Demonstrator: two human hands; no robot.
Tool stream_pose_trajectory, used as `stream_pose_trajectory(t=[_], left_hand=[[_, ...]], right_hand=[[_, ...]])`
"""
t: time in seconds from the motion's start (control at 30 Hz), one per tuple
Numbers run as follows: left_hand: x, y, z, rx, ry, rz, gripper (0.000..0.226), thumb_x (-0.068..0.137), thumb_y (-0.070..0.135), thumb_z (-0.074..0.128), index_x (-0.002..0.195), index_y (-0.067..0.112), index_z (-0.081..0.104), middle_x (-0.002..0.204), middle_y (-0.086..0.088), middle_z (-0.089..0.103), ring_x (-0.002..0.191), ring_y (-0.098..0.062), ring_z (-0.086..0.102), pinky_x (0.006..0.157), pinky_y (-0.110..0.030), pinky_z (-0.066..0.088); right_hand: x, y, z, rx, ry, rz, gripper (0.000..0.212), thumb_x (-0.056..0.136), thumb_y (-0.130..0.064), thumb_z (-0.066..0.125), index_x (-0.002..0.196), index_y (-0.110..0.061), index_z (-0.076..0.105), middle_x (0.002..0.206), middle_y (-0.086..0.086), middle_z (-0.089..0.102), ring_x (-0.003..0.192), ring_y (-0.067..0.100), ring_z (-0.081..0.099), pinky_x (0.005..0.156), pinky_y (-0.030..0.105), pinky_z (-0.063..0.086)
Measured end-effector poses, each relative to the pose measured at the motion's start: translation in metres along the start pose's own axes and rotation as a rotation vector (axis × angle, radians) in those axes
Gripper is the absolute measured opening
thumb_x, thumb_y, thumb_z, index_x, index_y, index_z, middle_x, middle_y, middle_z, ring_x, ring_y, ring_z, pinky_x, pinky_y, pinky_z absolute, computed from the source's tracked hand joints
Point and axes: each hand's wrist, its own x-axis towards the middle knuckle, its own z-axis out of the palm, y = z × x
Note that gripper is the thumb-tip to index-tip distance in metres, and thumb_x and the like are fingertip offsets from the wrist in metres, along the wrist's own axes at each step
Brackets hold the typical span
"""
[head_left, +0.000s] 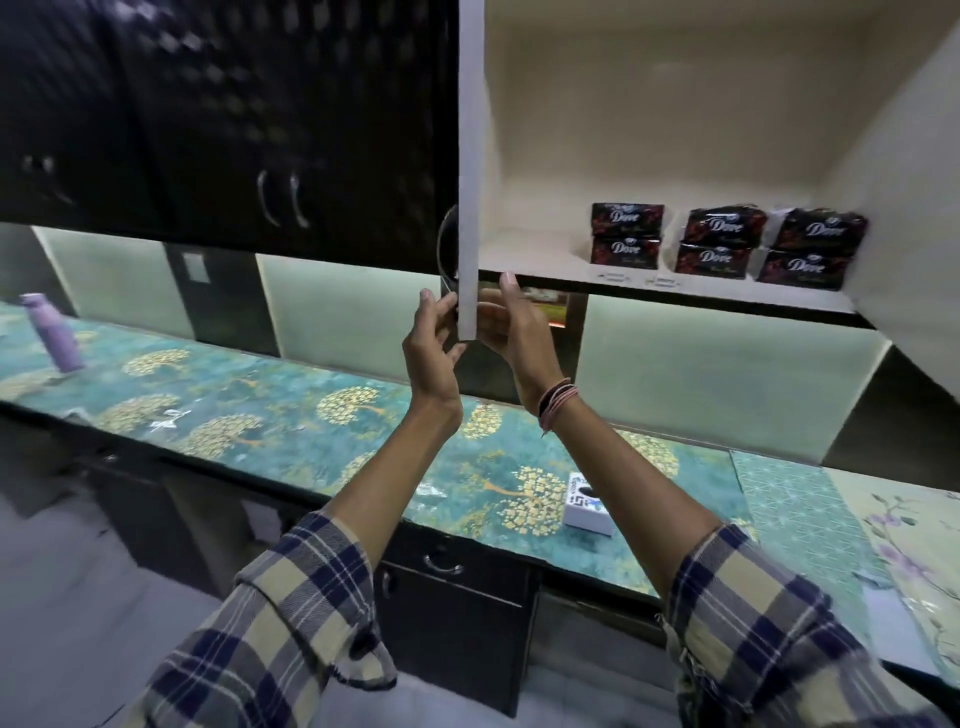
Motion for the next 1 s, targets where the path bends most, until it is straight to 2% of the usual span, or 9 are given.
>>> stream_pose_trajectory(t=[0.1,0.2,0.33,0.5,0.63,0.7,0.77,0.9,1.0], left_hand=[[0.004,0.013,-0.024,0.002,0.069,0.032,0.06,0.105,0.054,0.039,0.136,0.01,0.066,0.138,-0.006,0.068,0.131,-0.018,0.06,0.113,-0.05,0.045],[0.01,0.022,-0.046,0.021,0.119,0.058,0.058,0.106,0.054,0.038,0.134,0.011,0.067,0.135,-0.004,0.069,0.128,-0.017,0.06,0.112,-0.048,0.046],[0.02,0.033,-0.07,0.033,0.165,0.075,0.055,0.105,0.055,0.037,0.13,0.016,0.068,0.14,-0.003,0.065,0.134,-0.018,0.055,0.114,-0.049,0.044],[0.025,0.035,-0.086,0.07,0.236,0.086,0.057,0.106,0.052,0.038,0.123,0.01,0.073,0.14,-0.005,0.063,0.133,-0.018,0.051,0.115,-0.051,0.043],[0.024,0.03,-0.072,0.037,0.314,0.118,0.049,0.106,0.046,0.042,0.113,0.009,0.075,0.127,-0.006,0.071,0.116,-0.013,0.061,0.112,-0.05,0.046],[0.024,0.024,-0.05,0.031,0.315,0.137,0.044,0.104,0.045,0.044,0.11,0.013,0.075,0.125,-0.008,0.073,0.116,-0.016,0.064,0.108,-0.048,0.05],[0.026,0.016,-0.022,0.009,0.263,0.126,0.046,0.105,0.044,0.045,0.114,0.01,0.074,0.126,-0.01,0.073,0.121,-0.022,0.064,0.104,-0.046,0.053],[0.037,-0.002,0.037,-0.038,0.112,0.06,0.049,0.107,0.041,0.043,0.12,0.003,0.072,0.127,-0.012,0.072,0.122,-0.022,0.065,0.1,-0.044,0.055],[0.057,-0.014,0.078,-0.077,0.018,0.013,0.053,0.106,0.045,0.044,0.123,0.002,0.07,0.125,-0.011,0.073,0.118,-0.021,0.067,0.098,-0.042,0.056]], right_hand=[[0.001,0.001,0.031,-0.012,-0.084,0.042,0.059,0.104,-0.057,0.037,0.116,-0.012,0.073,0.116,0.009,0.076,0.112,0.026,0.07,0.101,0.043,0.053],[0.005,0.003,0.056,-0.004,-0.152,0.074,0.061,0.104,-0.057,0.035,0.122,-0.01,0.069,0.118,0.006,0.072,0.114,0.022,0.066,0.106,0.044,0.049],[0.009,0.006,0.087,-0.047,-0.233,0.08,0.068,0.105,-0.058,0.03,0.135,-0.007,0.063,0.139,0.012,0.063,0.117,0.02,0.06,0.106,0.042,0.044],[0.012,0.005,0.089,-0.05,-0.328,0.118,0.07,0.102,-0.064,0.028,0.139,-0.014,0.061,0.151,0.012,0.053,0.136,0.029,0.051,0.115,0.052,0.039],[0.021,0.0,0.051,-0.034,-0.246,0.145,0.072,0.098,-0.07,0.032,0.133,-0.015,0.065,0.147,0.012,0.057,0.131,0.031,0.054,0.111,0.052,0.044],[0.027,-0.006,0.021,-0.021,-0.163,0.143,0.073,0.097,-0.07,0.036,0.129,-0.012,0.067,0.133,0.011,0.066,0.122,0.03,0.061,0.105,0.05,0.05],[0.034,-0.016,-0.012,-0.013,-0.06,0.146,0.069,0.101,-0.064,0.036,0.125,-0.008,0.069,0.118,0.008,0.071,0.111,0.027,0.066,0.099,0.047,0.054],[0.054,-0.034,-0.077,-0.033,0.14,0.104,0.06,0.102,-0.059,0.04,0.11,-0.008,0.072,0.117,0.015,0.071,0.114,0.034,0.066,0.099,0.052,0.055],[0.07,-0.047,-0.119,-0.064,0.252,0.081,0.048,0.103,-0.052,0.044,0.107,-0.01,0.068,0.12,0.017,0.069,0.112,0.034,0.065,0.098,0.051,0.055]])
